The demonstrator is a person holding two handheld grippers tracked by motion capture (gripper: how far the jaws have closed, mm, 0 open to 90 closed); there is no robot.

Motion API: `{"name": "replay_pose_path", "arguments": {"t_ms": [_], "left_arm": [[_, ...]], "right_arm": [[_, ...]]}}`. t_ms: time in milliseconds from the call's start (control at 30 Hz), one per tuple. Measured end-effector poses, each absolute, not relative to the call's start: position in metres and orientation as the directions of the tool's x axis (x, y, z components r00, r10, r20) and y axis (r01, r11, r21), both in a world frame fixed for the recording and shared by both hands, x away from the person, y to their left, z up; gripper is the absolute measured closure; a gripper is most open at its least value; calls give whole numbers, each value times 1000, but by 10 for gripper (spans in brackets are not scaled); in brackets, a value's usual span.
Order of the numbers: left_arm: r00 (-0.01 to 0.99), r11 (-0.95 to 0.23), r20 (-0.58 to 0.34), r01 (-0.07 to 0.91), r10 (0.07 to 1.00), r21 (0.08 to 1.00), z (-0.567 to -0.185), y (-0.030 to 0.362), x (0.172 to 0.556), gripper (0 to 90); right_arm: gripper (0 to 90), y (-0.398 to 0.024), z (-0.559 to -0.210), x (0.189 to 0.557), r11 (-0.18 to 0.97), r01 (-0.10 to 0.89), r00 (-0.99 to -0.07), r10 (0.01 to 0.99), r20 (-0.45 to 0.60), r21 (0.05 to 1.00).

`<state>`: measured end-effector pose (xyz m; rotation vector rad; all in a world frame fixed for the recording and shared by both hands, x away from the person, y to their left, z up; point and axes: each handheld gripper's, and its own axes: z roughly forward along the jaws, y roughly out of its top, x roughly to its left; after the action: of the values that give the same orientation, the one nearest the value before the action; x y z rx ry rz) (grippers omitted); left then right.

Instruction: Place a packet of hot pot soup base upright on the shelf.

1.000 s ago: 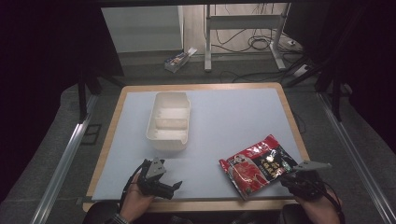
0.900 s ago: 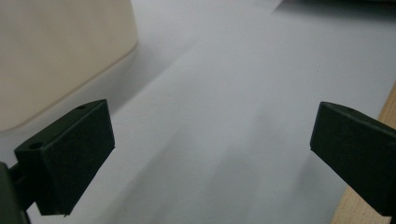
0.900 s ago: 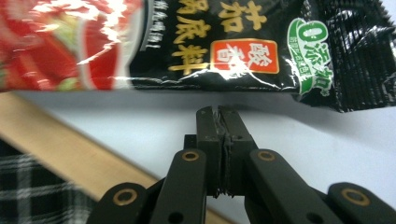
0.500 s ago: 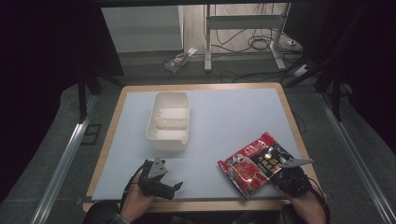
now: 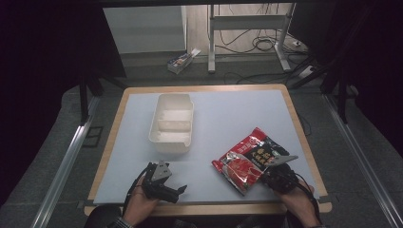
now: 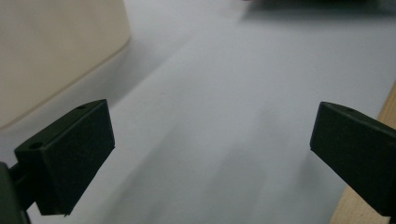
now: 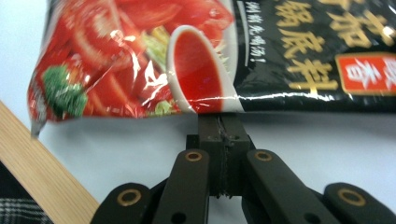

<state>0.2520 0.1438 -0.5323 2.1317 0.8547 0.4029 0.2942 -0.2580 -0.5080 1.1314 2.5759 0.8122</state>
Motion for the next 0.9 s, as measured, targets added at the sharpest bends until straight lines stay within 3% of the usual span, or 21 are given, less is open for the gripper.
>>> {"name": "replay_pose_path", "arguments": {"t_ms": [167, 333, 467, 500, 600, 633, 733, 767, 900], "left_arm": [[727, -449, -27, 452, 686, 771, -531, 143, 252, 0], [730, -443, -47, 463, 682, 768, -529, 140, 254, 14], [742, -460, -37, 453, 670, 763, -523, 131, 259, 48], [758, -458, -51, 444, 650, 770, -518, 126, 262, 65], [776, -461, -53, 426, 628, 778, -513, 120, 266, 149], [787, -466, -48, 412, 616, 783, -509, 113, 270, 186], [803, -469, -45, 391, 594, 792, -505, 106, 276, 353], [812, -468, -48, 382, 582, 797, -503, 102, 279, 353], [853, -487, -37, 332, 521, 808, -498, 82, 291, 569]], "right_arm": [[890, -233, -508, 304, 596, 577, -729, 684, 23, 558], [886, -235, -509, 303, 595, 571, -731, 682, 19, 566], [829, -247, -503, 302, 586, 557, -721, 693, -6, 589], [775, -252, -503, 301, 584, 555, -715, 699, -19, 592], [706, -257, -504, 299, 583, 547, -711, 702, -34, 601], [627, -263, -503, 298, 566, 549, -703, 711, -28, 615], [552, -269, -503, 297, 550, 550, -699, 715, -14, 628], [515, -271, -504, 297, 548, 550, -699, 715, -11, 630], [375, -278, -508, 299, 554, 560, -692, 722, -21, 616]]}}
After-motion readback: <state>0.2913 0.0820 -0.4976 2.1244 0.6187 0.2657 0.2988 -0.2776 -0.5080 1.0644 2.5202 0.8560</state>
